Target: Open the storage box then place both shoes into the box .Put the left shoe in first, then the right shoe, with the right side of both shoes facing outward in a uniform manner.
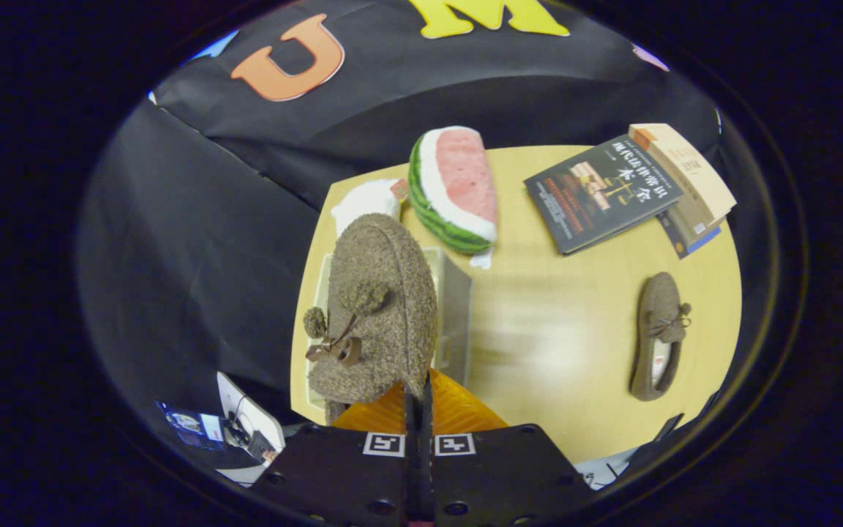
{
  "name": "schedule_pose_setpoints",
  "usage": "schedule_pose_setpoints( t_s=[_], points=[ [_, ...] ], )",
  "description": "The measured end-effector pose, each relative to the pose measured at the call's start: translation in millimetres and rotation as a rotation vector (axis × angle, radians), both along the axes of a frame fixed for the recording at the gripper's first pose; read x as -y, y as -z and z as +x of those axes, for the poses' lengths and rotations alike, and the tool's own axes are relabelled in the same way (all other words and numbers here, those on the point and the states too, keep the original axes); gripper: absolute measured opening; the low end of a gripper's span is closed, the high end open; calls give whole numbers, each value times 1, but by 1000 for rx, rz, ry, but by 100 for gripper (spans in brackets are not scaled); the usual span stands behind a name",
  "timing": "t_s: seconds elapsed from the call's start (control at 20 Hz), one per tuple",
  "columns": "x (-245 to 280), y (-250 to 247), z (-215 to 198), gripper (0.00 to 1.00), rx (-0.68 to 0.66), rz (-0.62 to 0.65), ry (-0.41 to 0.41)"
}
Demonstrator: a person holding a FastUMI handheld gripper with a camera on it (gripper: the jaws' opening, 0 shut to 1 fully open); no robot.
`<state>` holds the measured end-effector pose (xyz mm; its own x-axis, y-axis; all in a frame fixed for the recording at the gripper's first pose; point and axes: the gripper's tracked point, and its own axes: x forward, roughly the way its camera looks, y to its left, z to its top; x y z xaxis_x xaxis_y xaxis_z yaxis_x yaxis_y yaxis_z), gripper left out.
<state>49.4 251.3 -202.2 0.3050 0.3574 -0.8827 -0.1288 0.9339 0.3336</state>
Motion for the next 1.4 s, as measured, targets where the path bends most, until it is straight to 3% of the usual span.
schedule_pose_setpoints(
  t_s=[0.35, 0.8, 1.1, 1.2, 1.4],
  points=[
    [-68, 61, 30, 1, -24, -72, 36],
    [-100, 168, 39, 0, -143, -180, 149],
    [-99, 205, 46, 1, -159, -234, 152],
    [-100, 205, 47, 5, -150, -235, 135],
    [-96, 192, 44, 26, -129, -244, 152]
  ],
)
